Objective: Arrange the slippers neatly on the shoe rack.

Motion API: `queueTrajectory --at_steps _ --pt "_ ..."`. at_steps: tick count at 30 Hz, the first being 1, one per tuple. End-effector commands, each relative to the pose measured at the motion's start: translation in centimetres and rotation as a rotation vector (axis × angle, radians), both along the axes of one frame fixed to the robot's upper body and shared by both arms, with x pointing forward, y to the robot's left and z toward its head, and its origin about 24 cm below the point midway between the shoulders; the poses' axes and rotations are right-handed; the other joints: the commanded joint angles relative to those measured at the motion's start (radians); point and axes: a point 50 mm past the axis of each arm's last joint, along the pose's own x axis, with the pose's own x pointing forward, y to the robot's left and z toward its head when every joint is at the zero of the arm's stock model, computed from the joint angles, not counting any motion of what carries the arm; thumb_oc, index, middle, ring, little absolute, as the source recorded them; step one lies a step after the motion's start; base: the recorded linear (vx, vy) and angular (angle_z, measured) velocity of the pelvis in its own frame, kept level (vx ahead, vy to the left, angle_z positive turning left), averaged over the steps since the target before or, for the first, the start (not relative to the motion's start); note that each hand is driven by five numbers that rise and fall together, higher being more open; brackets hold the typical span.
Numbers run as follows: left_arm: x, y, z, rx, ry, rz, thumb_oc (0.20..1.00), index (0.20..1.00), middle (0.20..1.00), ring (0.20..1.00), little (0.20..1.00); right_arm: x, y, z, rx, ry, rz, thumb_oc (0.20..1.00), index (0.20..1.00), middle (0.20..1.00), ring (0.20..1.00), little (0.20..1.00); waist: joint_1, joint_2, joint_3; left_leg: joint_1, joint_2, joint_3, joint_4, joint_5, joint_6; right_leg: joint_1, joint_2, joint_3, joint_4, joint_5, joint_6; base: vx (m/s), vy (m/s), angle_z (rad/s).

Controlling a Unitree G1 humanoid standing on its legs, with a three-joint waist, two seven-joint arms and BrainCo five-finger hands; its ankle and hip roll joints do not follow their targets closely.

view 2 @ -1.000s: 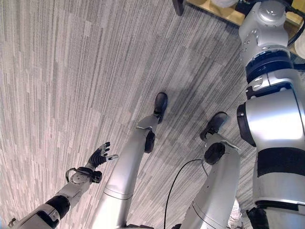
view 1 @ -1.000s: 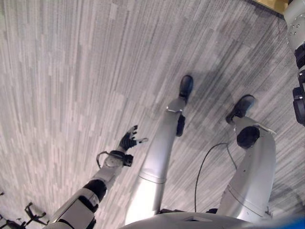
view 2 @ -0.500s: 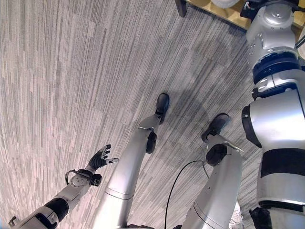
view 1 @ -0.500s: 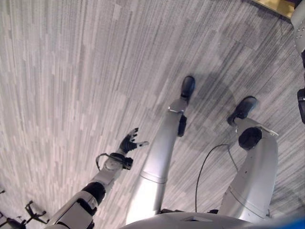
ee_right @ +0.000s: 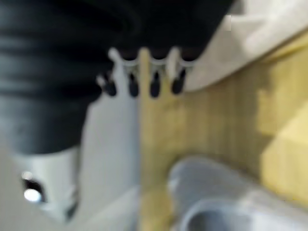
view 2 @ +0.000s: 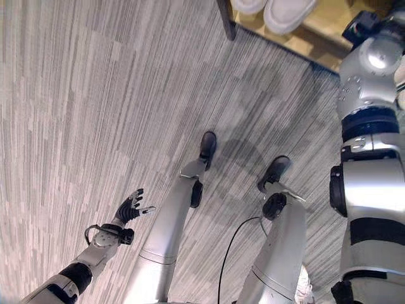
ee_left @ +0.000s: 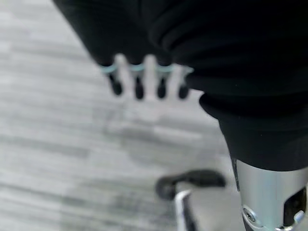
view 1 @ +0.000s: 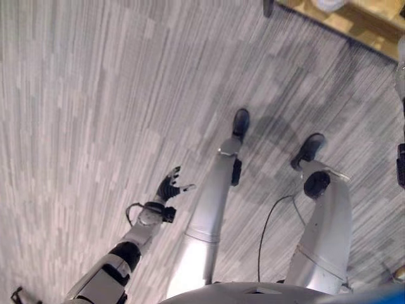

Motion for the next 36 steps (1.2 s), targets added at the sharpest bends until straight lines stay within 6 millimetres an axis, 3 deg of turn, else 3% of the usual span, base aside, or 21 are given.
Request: queueTrajectory --at_steps 1,2,3,4,6,7,8,9,10,11,12,15,16,18,23,26,31,36 --pt "-1.2 0.6 -1.1 0.003 0.044 0.077 1.0 1.0 1.0 1.0 1.0 0.1 0.7 -0.9 0.123 -0.069 0.113 1.0 1.0 1.0 1.0 1.0 -0.005 0.004 0.048 0.063 0.052 -0.053 -0.104 -0.035 -0.071 0.174 0.056 0.01 -0.055 -0.034 0.063 -0.09 -0.074 -0.15" --pt "-0.3 0.5 -0.4 -0.015 0.003 0.098 1.0 1.0 1.0 1.0 1.0 0.6 1.9 -7.6 0.217 0.091 0.178 1.0 1.0 1.0 1.0 1.0 -0.022 -0.018 0.055 0.134 0.065 -0.057 -0.147 -0.022 -0.08 0.244 0.065 -0.009 -0.113 -0.016 0.061 -0.12 -0.106 -0.15" --pt "-0.1 0.3 -0.3 -0.029 -0.005 0.095 1.0 1.0 1.0 1.0 1.0 0.5 2.5 -10.9 0.282 0.168 0.207 1.0 1.0 1.0 1.0 1.0 -0.024 -0.027 0.057 0.17 0.068 -0.062 -0.165 -0.018 -0.083 0.284 0.068 -0.016 -0.145 -0.009 0.061 -0.1 -0.09 -0.09" --pt "-0.2 0.4 -0.3 -0.027 -0.002 0.095 1.0 1.0 1.0 1.0 1.0 0.4 2.5 -11.1 0.285 0.17 0.209 1.0 1.0 1.0 1.0 1.0 -0.023 -0.028 0.059 0.178 0.068 -0.063 -0.169 -0.017 -0.083 0.293 0.069 -0.018 -0.151 -0.008 0.06 -0.06 -0.065 -0.05" --pt "0.1 0.0 0.3 -0.048 -0.046 0.077 1.0 1.0 1.0 1.0 1.0 -0.7 3.4 -17.4 0.349 0.354 0.216 1.0 1.0 1.0 1.0 1.0 -0.028 -0.039 0.052 0.253 0.077 -0.069 -0.215 -0.01 -0.089 0.366 0.075 -0.036 -0.209 0.007 0.061 -0.05 -0.054 -0.08" --pt "-0.1 0.0 0.3 -0.046 -0.043 0.077 1.0 1.0 1.0 1.0 1.0 -0.7 3.5 -17.6 0.351 0.357 0.216 1.0 1.0 1.0 1.0 1.0 -0.028 -0.039 0.053 0.262 0.077 -0.07 -0.221 -0.009 -0.09 0.375 0.077 -0.038 -0.215 0.009 0.06 -0.07 -0.107 0.0" --pt "0.5 -1.3 1.4 -0.067 -0.11 0.005 1.0 1.0 1.0 1.0 1.0 -4.3 5.1 -25.7 0.477 0.566 0.235 1.0 1.0 1.0 1.0 1.0 -0.036 -0.057 0.032 0.411 0.087 -0.078 -0.315 0.003 -0.099 0.527 0.091 -0.063 -0.329 0.038 0.065 -0.05 -0.091 0.04" --pt "0.6 -1.7 1.8 -0.05 -0.13 -0.04 1.0 1.0 1.0 1.0 1.0 -5.5 5.3 -27.6 0.496 0.625 0.236 1.0 1.0 1.0 1.0 1.0 -0.037 -0.059 0.027 0.465 0.088 -0.076 -0.344 0.006 -0.098 0.574 0.092 -0.073 -0.36 0.048 0.068 -0.06 -0.091 0.07" --pt "0.5 -1.7 1.7 -0.048 -0.127 -0.04 1.0 1.0 1.0 1.0 1.0 -5.6 5.3 -27.7 0.498 0.627 0.236 1.0 1.0 1.0 1.0 1.0 -0.037 -0.058 0.034 0.479 0.089 -0.078 -0.352 0.009 -0.098 0.589 0.093 -0.075 -0.367 0.051 0.068 0.0 0.0 0.0" --pt "0.7 -3.2 3.1 0.009 -0.196 -0.197 1.0 1.0 1.0 1.0 1.0 -8.1 5.3 -30.5 0.504 0.715 0.233 1.0 1.0 1.0 1.0 1.0 -0.054 -0.067 0.016 0.575 0.091 -0.072 -0.393 0.01 -0.098 0.683 0.096 -0.083 -0.423 0.073 0.076 0.02 -0.018 -0.07" --pt "0.5 -3.2 3.0 0.01 -0.192 -0.198 1.0 1.0 1.0 1.0 1.0 -8.2 5.3 -30.6 0.505 0.718 0.232 1.0 1.0 1.0 1.0 1.0 -0.053 -0.067 0.018 0.584 0.091 -0.073 -0.397 0.011 -0.098 0.692 0.097 -0.084 -0.427 0.075 0.076 0.05 -0.029 -0.12" --pt "0.7 -4.2 4.6 0.065 -0.27 -0.298 1.0 1.0 1.0 1.0 1.0 -11.3 4.4 -32.8 0.432 0.832 0.216 1.0 1.0 1.0 1.0 1.0 -0.076 -0.077 -0.002 0.739 0.1 -0.065 -0.454 0.007 -0.094 0.841 0.102 -0.1 -0.5 0.091 0.085 0.05 -0.039 -0.11" --pt "1.1 -5.4 5.5 0.032 -0.316 -0.329 1.0 1.0 1.0 1.0 1.0 -12.8 3.5 -33.9 0.402 0.898 0.183 1.0 1.0 1.0 1.0 1.0 -0.09 -0.079 -0.021 0.819 0.102 -0.059 -0.49 0.033 -0.087 0.919 0.105 -0.113 -0.551 0.126 0.082 0.0 -0.03 -0.07" --pt "1.7 -6.2 6.2 0.015 -0.348 -0.332 1.0 1.0 1.0 1.0 1.0 -13.4 3.3 -34.5 0.388 0.934 0.174 1.0 1.0 1.0 1.0 1.0 -0.106 -0.088 -0.035 0.881 0.11 -0.054 -0.52 0.036 -0.095 0.98 0.112 -0.12 -0.582 0.131 0.085 0.03 -0.074 -0.05" --pt "1.6 -7.1 6.2 0.02 -0.357 -0.334 1.0 1.0 1.0 1.0 1.0 -17.0 1.8 -36.6 0.326 1.086 0.126 1.0 1.0 1.0 1.0 1.0 -0.137 -0.085 -0.088 1.067 0.118 -0.049 -0.609 0.044 -0.093 1.165 0.129 -0.126 -0.699 0.157 0.091 0.1 -0.076 -0.04" --pt "0.5 -6.6 5.0 0.048 -0.305 -0.321 1.0 1.0 1.0 1.0 1.0 -19.1 1.3 -37.6 0.237 1.196 0.13 1.0 1.0 1.0 1.0 1.0 -0.153 -0.081 -0.163 1.207 0.133 -0.026 -0.699 0.047 -0.097 1.285 0.148 -0.12 -0.797 0.177 0.1 0.18 -0.088 -0.21" --pt "0.3 -7.4 5.0 0.112 -0.292 -0.417 1.0 1.0 1.0 1.0 1.0 -20.3 0.8 -37.3 0.063 1.267 0.161 1.0 1.0 1.0 1.0 1.0 -0.174 -0.066 -0.227 1.356 0.142 0.009 -0.786 0.047 -0.101 1.397 0.165 -0.095 -0.861 0.174 0.104 0.11 -0.042 -0.38" --pt "1.6 -9.6 8.1 0.104 -0.427 -0.539 1.0 1.0 1.0 1.0 1.0 -20.4 1.1 -36.7 -0.075 1.278 0.22 1.0 1.0 1.0 1.0 1.0 -0.196 -0.056 -0.243 1.409 0.142 0.022 -0.797 0.034 -0.1 1.444 0.171 -0.074 -0.871 0.168 0.104 0.07 -0.041 -0.1"
